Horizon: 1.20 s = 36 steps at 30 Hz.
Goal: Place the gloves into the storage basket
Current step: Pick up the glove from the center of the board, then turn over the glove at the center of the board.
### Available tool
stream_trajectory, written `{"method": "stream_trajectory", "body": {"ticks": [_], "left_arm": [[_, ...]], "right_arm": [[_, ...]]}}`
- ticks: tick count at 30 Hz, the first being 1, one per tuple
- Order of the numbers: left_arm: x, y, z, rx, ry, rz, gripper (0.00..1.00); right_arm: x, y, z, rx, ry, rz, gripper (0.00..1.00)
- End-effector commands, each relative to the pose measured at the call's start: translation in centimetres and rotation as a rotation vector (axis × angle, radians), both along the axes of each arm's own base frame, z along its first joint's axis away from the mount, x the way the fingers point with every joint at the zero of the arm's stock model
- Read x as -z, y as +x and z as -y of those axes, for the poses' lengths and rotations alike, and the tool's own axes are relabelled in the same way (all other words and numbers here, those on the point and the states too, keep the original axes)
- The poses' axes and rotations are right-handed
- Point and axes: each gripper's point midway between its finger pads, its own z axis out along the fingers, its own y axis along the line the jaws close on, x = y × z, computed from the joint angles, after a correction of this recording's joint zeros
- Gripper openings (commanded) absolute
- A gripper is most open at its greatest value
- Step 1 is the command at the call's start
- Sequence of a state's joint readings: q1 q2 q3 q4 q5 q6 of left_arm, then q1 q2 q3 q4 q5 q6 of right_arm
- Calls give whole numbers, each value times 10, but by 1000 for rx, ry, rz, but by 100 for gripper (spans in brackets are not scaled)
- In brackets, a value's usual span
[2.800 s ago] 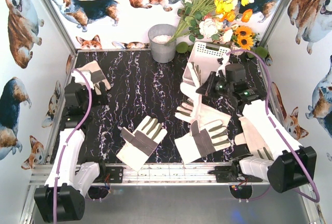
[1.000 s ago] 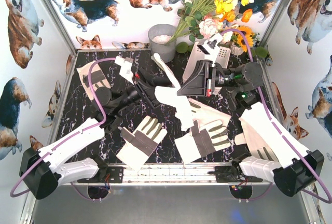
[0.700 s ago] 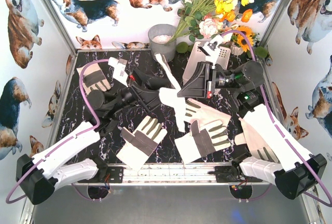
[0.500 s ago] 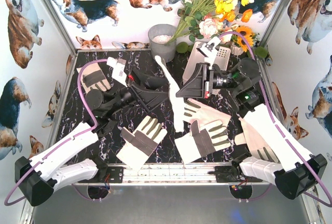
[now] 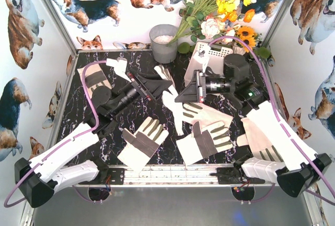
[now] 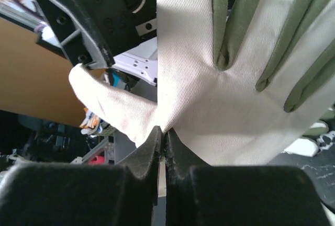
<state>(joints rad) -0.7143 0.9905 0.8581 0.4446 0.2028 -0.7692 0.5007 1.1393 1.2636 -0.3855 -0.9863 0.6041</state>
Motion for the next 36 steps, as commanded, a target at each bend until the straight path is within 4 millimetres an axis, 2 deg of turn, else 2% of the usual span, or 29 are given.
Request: {"method": "stream_trajectory", "body": {"ticks": [1, 5, 10, 12, 15, 16, 19, 21, 23, 25, 28, 31, 36], "left_arm": [[9, 13, 3, -45, -7, -44, 75], [22, 19, 7, -49, 4, -101, 51], [41, 31, -1, -124, 18, -193, 13], [46, 34, -5, -150, 15, -216, 2], [50, 35, -10, -178, 7, -241, 0], [50, 35, -12, -185, 3, -242, 0], [51, 36, -17, -207, 3, -252, 0], [51, 37, -22, -238, 12, -267, 0], [52, 39, -30, -278, 22, -284, 0], [54, 41, -38, -319, 26, -303, 0], [59, 44, -49, -380, 26, -336, 0], [64, 48, -58, -433, -5, -382, 0], [76, 55, -75, -528, -76, -473, 0]], "right_arm": [[9, 6, -1, 31, -95, 75, 0], [19, 12, -4, 61, -139, 79, 0], [29, 14, -8, 85, -179, 88, 0], [33, 18, -8, 115, -195, 94, 0], [38, 27, -4, 181, -214, 105, 1], [39, 30, -3, 200, -218, 110, 7], [39, 37, 0, 255, -216, 119, 32], [39, 41, 2, 294, -209, 120, 55], [40, 44, 2, 314, -197, 122, 70], [33, 41, 6, 341, -178, 164, 80], [39, 39, 7, 382, -231, 235, 88], [54, 37, 7, 423, -349, 331, 92], [79, 41, 6, 527, -533, 478, 92]]}}
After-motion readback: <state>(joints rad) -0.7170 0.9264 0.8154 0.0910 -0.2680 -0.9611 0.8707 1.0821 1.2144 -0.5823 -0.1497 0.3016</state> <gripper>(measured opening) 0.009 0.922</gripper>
